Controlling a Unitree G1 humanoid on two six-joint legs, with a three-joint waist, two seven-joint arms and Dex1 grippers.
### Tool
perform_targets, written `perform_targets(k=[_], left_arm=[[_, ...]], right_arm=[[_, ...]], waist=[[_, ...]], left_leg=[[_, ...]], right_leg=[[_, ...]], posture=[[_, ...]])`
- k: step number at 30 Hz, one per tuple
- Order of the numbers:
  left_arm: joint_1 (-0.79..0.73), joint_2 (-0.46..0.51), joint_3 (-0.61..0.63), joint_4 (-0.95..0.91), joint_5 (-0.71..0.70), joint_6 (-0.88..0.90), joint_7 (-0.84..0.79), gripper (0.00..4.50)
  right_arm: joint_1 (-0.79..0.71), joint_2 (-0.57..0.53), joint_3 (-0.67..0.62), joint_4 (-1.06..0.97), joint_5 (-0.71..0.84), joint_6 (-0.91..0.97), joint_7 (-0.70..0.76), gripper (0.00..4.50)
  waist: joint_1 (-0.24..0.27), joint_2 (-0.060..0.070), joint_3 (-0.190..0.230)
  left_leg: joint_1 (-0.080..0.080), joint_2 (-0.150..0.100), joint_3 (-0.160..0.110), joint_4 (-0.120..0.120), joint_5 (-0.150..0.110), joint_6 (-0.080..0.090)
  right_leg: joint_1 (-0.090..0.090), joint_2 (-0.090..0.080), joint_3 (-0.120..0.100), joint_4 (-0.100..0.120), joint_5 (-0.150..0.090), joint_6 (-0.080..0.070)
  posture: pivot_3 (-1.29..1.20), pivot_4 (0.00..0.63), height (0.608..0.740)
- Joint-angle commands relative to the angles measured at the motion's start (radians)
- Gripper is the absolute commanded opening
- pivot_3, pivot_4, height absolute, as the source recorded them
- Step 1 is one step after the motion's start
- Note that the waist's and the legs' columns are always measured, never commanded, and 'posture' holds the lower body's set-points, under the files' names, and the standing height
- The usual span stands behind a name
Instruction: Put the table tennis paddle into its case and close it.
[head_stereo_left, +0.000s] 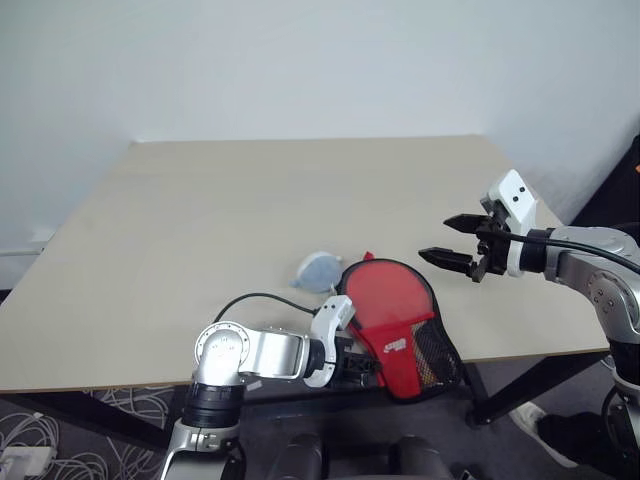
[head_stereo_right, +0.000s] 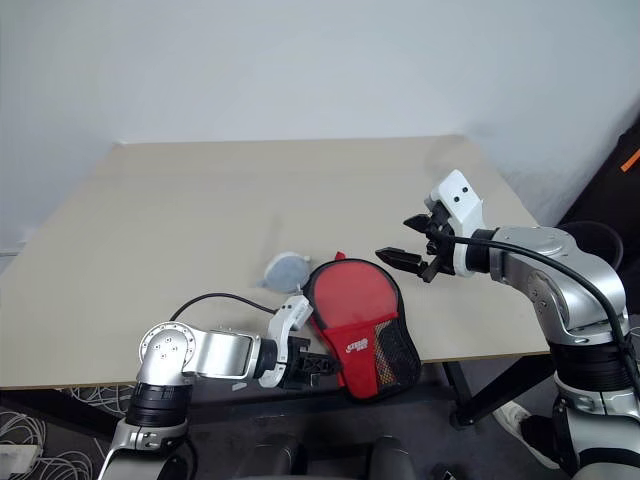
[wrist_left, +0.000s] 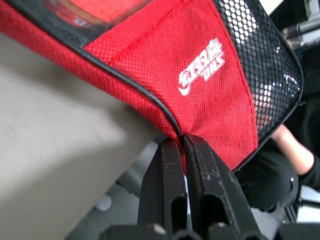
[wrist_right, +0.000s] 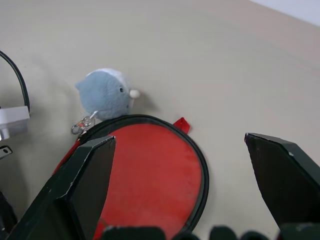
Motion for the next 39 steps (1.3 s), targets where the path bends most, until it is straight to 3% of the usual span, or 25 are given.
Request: perform_targets(k=[1,3,6,11,14,16,20,21,25,31,39], left_arm=[[-0.019,0.042,-0.058,-0.024,-0.093,-0.04,0.018,0.02],[-0.026,0.083,-0.082,-0.029,-0.116,-0.062,0.017,0.02],[-0.039,0.149,-0.103,-0.046,-0.149,-0.094,0.003,0.68],[-0.047,0.296,-0.097,-0.105,-0.22,-0.152,-0.051,2.27],[-0.05,0.404,-0.085,-0.189,-0.256,-0.175,-0.131,2.17],[-0.058,0.442,-0.091,-0.224,-0.234,-0.195,-0.174,1.64],[-0.12,0.411,-0.137,-0.317,0.073,-0.309,-0.341,0.19],[-0.127,0.409,-0.171,-0.336,0.171,-0.353,-0.392,0.02],[-0.112,0.381,-0.304,-0.342,0.493,-0.56,-0.59,0.02],[-0.052,0.322,-0.398,-0.256,0.763,-0.772,-0.801,0.02],[0.02,0.271,-0.413,-0.147,0.946,-0.924,-0.977,0.02]], right_arm=[[-0.028,-0.003,-0.016,-0.034,0.007,-0.006,-0.006,4.5],[-0.029,-0.001,-0.016,-0.032,0.007,-0.007,-0.006,4.5],[-0.032,0.003,-0.012,-0.025,0.005,-0.011,-0.006,4.5],[-0.04,0.008,-0.004,-0.009,0.0,-0.019,-0.004,4.5],[-0.048,0.008,0.002,0.007,-0.004,-0.03,0.0,4.5],[-0.055,0.01,0.007,0.018,-0.007,-0.037,0.002,4.5],[-0.089,0.03,0.035,0.069,-0.027,-0.066,0.006,4.5],[-0.101,0.037,0.043,0.083,-0.033,-0.074,0.006,4.5],[-0.167,0.083,0.09,0.167,-0.065,-0.111,0.015,4.5],[-0.295,0.21,0.176,0.378,-0.145,-0.177,0.018,4.5],[-0.472,0.413,0.231,0.76,-0.259,-0.319,0.009,4.5]], waist=[[0.0,0.0,0.0],[0.0,0.0,0.0],[0.0,0.0,0.0],[0.0,0.0,0.0],[0.0,0.001,0.001],[0.0,0.001,0.001],[0.002,0.001,0.001],[0.0,0.001,0.001],[-0.005,0.002,0.001],[-0.006,0.002,0.001],[-0.008,0.003,0.001]], left_leg=[[0.0,0.0,0.0,0.0,0.0,0.0],[0.0,0.0,0.0,0.0,0.0,0.0],[0.0,0.0,0.0,0.0,0.0,0.0],[0.0,0.0,0.0,0.0,0.0,0.0],[0.0,0.0,0.0,-0.001,0.0,0.0],[-0.001,0.0,0.001,-0.001,0.0,0.0],[-0.001,0.0,0.001,0.0,0.0,0.0],[0.0,0.0,0.001,0.0,0.0,0.0],[0.0,0.0,0.002,-0.002,0.0,0.0],[0.0,0.001,0.003,-0.002,0.0,0.0],[0.0,0.001,0.002,-0.002,0.0,0.0]], right_leg=[[0.0,0.0,0.0,0.0,0.0,0.0],[0.0,0.0,0.0,0.0,0.0,0.0],[0.0,0.0,0.0,0.0,0.0,0.0],[-0.001,0.0,0.0,0.0,0.0,0.0],[-0.001,0.0,0.0,0.0,0.0,-0.001],[-0.001,0.0,0.0,-0.001,0.0,-0.001],[0.0,0.0,0.0,-0.002,0.0,0.0],[0.0,0.0,0.0,-0.002,0.0,0.0],[0.0,0.0,0.001,-0.002,0.0,-0.001],[-0.001,0.001,0.001,-0.002,0.001,-0.001],[-0.001,0.001,0.001,-0.001,0.002,0.0]], posture=[[0.0,0.0,0.698],[0.0,0.0,0.698],[0.0,0.0,0.698],[0.0,0.0,0.698],[0.0,0.0,0.698],[0.0,0.0,0.698],[0.0,0.0,0.698],[0.0,0.0,0.698],[0.0,0.0,0.698],[0.0,0.0,0.698],[0.0,0.0,0.698]])
